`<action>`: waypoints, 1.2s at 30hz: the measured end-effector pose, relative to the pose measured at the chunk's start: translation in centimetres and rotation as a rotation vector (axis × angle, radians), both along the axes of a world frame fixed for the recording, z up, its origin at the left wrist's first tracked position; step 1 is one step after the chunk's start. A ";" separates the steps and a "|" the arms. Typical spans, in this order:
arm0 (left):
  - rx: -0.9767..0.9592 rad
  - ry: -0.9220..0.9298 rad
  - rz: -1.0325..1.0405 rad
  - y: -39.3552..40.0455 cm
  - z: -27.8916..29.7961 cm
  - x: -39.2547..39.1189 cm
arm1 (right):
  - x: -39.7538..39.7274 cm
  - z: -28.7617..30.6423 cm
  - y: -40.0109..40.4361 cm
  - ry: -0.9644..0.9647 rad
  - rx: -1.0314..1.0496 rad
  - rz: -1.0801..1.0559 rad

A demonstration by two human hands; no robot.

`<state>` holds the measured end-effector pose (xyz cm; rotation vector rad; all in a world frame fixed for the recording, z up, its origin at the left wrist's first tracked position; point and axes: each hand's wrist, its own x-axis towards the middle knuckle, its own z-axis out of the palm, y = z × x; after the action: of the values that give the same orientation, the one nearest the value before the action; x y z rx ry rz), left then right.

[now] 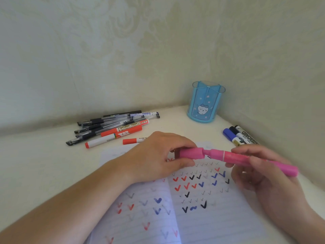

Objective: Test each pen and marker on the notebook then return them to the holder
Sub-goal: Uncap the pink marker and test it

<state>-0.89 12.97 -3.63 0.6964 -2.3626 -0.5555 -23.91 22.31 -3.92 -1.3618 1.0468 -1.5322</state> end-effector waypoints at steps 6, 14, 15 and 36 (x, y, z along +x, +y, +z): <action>-0.014 -0.021 -0.068 0.8 0.4 -0.3 | 0.3 0.1 0.2 0.038 0.024 0.034; 0.063 0.022 -0.124 2.0 0.5 -0.7 | 1.1 0.5 0.9 0.151 -0.066 0.087; 0.074 0.037 -0.127 2.1 0.4 -0.8 | 1.2 0.4 1.0 0.171 -0.079 0.094; -0.005 -0.011 -0.118 2.1 0.2 -0.2 | -0.3 0.6 0.7 0.416 -0.013 0.146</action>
<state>-1.06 15.04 -3.39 0.5614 -2.4262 -0.5973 -24.20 23.02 -3.32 -1.7723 1.1550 -1.1764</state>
